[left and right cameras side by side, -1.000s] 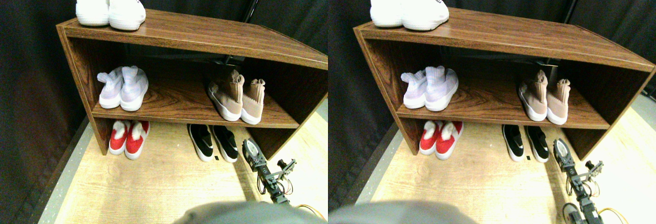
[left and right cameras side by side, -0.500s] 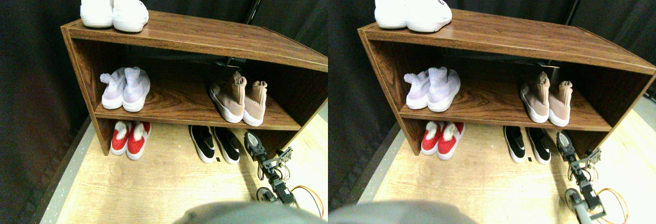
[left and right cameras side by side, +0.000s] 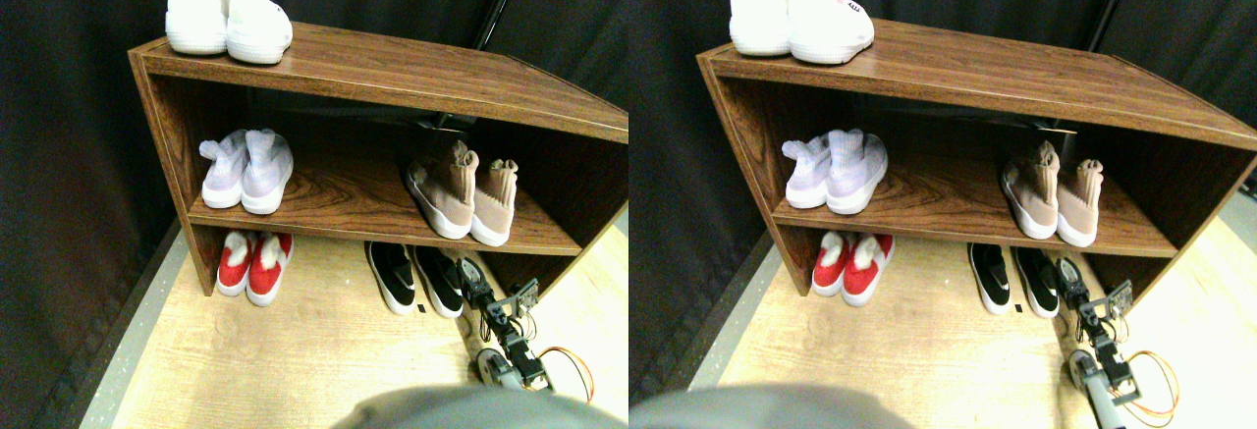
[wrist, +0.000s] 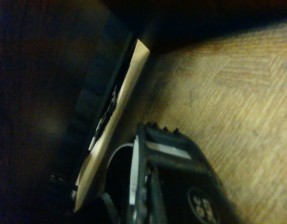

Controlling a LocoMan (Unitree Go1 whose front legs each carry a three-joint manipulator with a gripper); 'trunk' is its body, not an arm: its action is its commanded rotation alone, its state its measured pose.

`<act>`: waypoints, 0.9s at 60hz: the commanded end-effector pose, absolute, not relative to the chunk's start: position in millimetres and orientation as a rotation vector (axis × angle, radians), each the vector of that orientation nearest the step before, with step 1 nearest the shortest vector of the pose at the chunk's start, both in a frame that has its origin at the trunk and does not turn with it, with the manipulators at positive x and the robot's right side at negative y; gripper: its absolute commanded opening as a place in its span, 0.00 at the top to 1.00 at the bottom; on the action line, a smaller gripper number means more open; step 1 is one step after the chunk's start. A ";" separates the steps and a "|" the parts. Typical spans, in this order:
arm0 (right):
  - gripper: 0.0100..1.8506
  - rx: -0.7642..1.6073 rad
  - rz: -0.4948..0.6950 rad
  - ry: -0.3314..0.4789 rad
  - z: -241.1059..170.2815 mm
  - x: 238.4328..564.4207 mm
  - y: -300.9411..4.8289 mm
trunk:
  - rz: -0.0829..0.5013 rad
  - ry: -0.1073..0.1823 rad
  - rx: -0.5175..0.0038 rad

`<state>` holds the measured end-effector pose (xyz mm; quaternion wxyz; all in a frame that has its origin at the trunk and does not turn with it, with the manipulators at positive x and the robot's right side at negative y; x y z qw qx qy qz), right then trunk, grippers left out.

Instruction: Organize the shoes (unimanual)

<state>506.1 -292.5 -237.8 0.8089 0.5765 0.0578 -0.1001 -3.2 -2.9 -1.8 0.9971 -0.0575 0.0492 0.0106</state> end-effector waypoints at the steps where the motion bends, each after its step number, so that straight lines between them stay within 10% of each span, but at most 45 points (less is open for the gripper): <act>1: 0.97 1.244 -0.148 0.102 -230.8 512.4 -286.6 | 0.046 0.119 -0.135; 54: 0.97 1.267 -0.092 0.178 -231.6 522.4 -250.5 | 0.058 0.128 -0.159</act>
